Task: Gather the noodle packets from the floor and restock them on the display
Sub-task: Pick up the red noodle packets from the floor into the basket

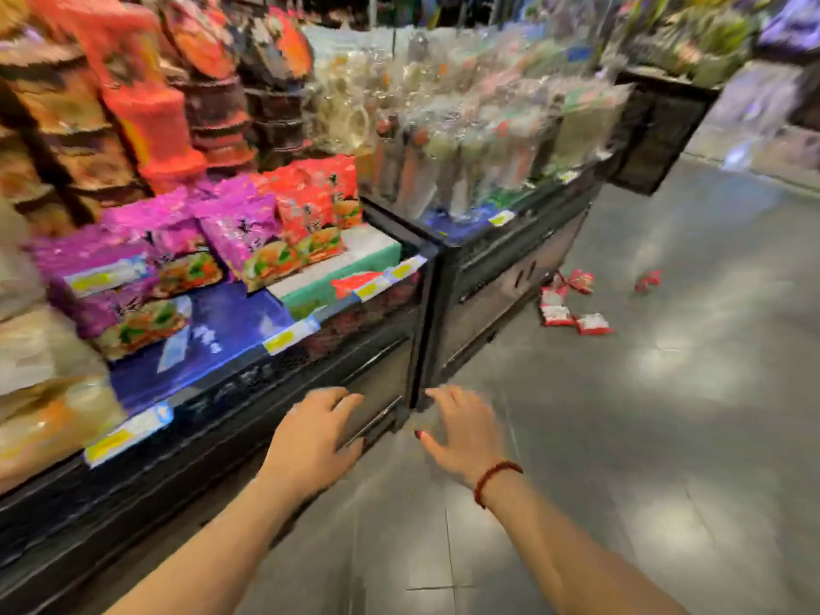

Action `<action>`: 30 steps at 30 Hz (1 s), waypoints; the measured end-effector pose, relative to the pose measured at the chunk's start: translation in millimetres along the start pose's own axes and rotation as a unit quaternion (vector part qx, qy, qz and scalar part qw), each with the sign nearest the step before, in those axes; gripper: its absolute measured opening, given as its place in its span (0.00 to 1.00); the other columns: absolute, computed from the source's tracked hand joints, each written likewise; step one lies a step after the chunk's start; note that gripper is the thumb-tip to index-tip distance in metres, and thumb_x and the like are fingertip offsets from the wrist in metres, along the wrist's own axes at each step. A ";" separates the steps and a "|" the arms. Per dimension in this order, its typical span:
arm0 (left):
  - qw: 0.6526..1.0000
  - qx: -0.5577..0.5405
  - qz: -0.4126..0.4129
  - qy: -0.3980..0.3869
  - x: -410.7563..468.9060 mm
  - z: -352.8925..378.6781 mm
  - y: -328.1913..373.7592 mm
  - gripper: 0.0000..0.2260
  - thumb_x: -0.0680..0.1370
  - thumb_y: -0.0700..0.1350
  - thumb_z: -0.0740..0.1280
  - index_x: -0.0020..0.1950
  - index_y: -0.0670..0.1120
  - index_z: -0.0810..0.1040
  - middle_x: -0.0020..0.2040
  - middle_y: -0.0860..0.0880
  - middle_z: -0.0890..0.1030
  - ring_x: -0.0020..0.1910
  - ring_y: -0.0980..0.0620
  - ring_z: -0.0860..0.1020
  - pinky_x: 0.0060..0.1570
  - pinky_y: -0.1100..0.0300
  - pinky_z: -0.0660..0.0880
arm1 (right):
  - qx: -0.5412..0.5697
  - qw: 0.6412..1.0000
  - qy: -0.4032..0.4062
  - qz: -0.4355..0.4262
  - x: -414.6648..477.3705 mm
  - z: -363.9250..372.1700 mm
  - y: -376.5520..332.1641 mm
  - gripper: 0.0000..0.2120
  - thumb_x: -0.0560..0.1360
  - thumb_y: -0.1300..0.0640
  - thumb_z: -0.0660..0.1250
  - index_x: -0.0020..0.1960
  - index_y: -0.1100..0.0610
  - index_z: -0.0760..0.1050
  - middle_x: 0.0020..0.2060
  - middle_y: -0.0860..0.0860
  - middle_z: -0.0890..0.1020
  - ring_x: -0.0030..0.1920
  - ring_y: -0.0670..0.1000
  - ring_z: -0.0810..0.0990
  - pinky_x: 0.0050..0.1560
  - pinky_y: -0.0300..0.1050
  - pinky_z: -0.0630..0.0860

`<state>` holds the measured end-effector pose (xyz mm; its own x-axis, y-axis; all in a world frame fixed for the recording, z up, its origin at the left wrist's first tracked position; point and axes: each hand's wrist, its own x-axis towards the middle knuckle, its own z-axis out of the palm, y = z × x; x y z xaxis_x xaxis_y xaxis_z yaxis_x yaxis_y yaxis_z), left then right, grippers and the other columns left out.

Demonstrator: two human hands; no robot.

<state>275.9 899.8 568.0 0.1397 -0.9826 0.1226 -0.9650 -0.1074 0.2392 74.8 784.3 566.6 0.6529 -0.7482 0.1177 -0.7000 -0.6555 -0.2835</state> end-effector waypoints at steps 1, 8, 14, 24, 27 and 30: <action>1.000 -0.003 0.026 0.002 25.7 6.1 21.2 0.26 0.64 0.55 0.72 0.60 0.47 0.78 0.53 0.46 0.81 0.50 0.43 0.81 0.41 0.53 0.81 | -0.005 1.000 -0.004 0.018 0.9 -10.5 29.3 0.24 0.61 0.43 0.72 0.55 0.53 0.79 0.48 0.50 0.82 0.47 0.55 0.82 0.45 0.47 0.79; 0.990 -0.033 0.136 -0.025 172.7 44.5 149.3 0.29 0.68 0.60 0.63 0.64 0.45 0.78 0.58 0.45 0.80 0.55 0.41 0.79 0.48 0.50 0.80 | -0.024 0.989 0.026 0.145 -1.5 -77.1 187.5 0.24 0.74 0.44 0.66 0.66 0.53 0.70 0.63 0.51 0.74 0.63 0.56 0.71 0.62 0.52 0.70; 0.975 -0.020 0.214 -0.050 276.2 64.1 211.2 0.29 0.73 0.58 0.70 0.71 0.48 0.72 0.66 0.48 0.75 0.64 0.45 0.74 0.59 0.53 0.75 | -0.014 0.968 0.072 0.238 6.8 -104.1 279.0 0.26 0.75 0.43 0.65 0.70 0.51 0.67 0.67 0.49 0.71 0.67 0.52 0.68 0.65 0.46 0.64; 0.968 -0.029 0.246 -0.038 490.0 91.2 241.7 0.29 0.75 0.57 0.68 0.73 0.49 0.68 0.68 0.49 0.73 0.67 0.47 0.70 0.61 0.55 0.71 | -0.045 0.954 0.082 0.285 133.0 -130.0 412.4 0.27 0.76 0.42 0.64 0.71 0.51 0.66 0.67 0.49 0.71 0.67 0.52 0.67 0.65 0.45 0.64; 0.967 -0.042 0.246 -0.049 551.5 96.7 248.2 0.29 0.74 0.56 0.70 0.73 0.49 0.69 0.68 0.48 0.73 0.67 0.47 0.70 0.61 0.55 0.71 | -0.042 0.953 0.056 0.296 181.6 -139.0 447.2 0.27 0.76 0.42 0.63 0.72 0.51 0.65 0.68 0.49 0.70 0.68 0.52 0.67 0.65 0.45 0.63; 0.962 -0.043 0.259 -0.069 607.5 107.3 260.9 0.29 0.74 0.56 0.70 0.72 0.48 0.70 0.67 0.48 0.74 0.67 0.46 0.70 0.60 0.54 0.71 | -0.038 0.948 0.056 0.310 218.3 -145.6 481.5 0.27 0.76 0.42 0.63 0.71 0.51 0.65 0.68 0.48 0.70 0.68 0.52 0.67 0.66 0.46 0.64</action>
<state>85.2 258.6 601.5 -0.3916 -0.9123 0.1195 -0.8747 0.4095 0.2594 -161.9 290.4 594.4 0.0767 -0.9957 0.0517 -0.9609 -0.0877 -0.2625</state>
